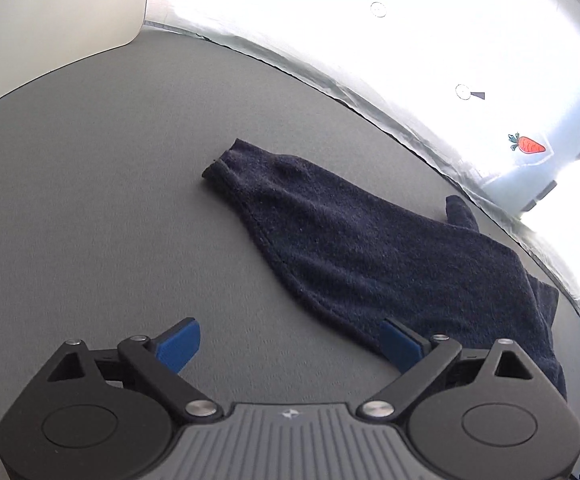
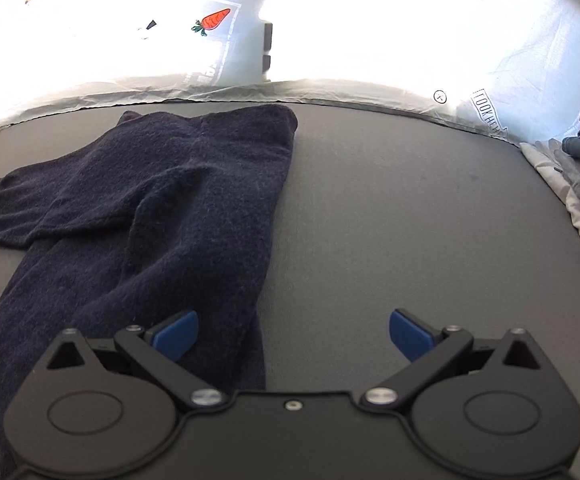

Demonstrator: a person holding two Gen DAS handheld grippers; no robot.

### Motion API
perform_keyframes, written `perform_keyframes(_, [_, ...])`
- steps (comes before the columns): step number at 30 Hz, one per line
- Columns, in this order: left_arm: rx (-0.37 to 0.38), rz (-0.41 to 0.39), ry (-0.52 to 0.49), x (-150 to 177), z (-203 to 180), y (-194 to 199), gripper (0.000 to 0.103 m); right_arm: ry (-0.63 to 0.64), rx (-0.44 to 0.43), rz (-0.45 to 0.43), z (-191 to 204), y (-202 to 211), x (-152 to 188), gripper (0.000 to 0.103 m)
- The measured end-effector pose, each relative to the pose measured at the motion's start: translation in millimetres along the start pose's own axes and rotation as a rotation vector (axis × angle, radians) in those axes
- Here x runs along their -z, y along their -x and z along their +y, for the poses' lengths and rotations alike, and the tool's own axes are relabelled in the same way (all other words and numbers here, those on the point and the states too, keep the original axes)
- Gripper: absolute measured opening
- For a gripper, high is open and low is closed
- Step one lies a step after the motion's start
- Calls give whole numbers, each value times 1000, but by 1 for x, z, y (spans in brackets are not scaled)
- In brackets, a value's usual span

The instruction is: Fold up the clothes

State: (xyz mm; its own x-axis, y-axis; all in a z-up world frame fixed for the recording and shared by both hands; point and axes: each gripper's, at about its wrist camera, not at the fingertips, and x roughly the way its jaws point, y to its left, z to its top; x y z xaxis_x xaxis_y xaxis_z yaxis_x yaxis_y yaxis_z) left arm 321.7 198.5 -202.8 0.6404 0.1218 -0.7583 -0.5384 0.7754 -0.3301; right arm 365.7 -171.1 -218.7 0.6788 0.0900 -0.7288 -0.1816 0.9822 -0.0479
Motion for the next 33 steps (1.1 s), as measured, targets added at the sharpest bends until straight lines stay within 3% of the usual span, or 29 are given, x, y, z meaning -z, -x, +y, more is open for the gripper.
perform_keyframes(6, [-46,-7,-16,-44,1,-40,96,-89,7,29,-1,-53,-30,103])
perform_keyframes(10, [-56,-1,4,-62,3,-65,100,-83,-12,35,1,-63,-28,103])
perform_keyframes(15, [-92,-56,64,-67,-4,-74,100,-185,-64,29,-10,-67,-19,103])
perform_keyframes(17, [-125,-93,130,-67,-4,-72,92,-198,-77,31,-13,-68,-18,103])
perform_keyframes(18, [-142,-107,151,-66,-4,-71,76,-196,-78,31,-13,-68,-18,103])
perform_keyframes(19, [-143,-105,153,-67,-4,-70,53,-193,-79,31,-13,-68,-18,103])
perform_keyframes(20, [-113,-87,164,-69,-2,-70,41,-197,-81,33,-13,-68,-18,103])
perform_keyframes(21, [-53,-59,198,-71,2,-70,19,-205,-82,38,-14,-68,-18,103])
perform_keyframes(22, [-6,-55,228,-71,4,-68,15,-208,-85,44,-15,-68,-19,103])
perform_keyframes(23, [39,-51,254,-72,5,-66,15,-210,-86,51,-15,-69,-20,103])
perform_keyframes(26, [127,-89,155,-73,-20,-46,14,-217,-90,72,-17,-69,-22,103])
perform_keyframes(29, [333,-52,60,-66,-59,-24,13,-233,-89,83,-18,-66,-21,103])
perform_keyframes(33, [650,159,-134,-33,-124,-11,17,-266,-61,54,-19,-59,-13,103])
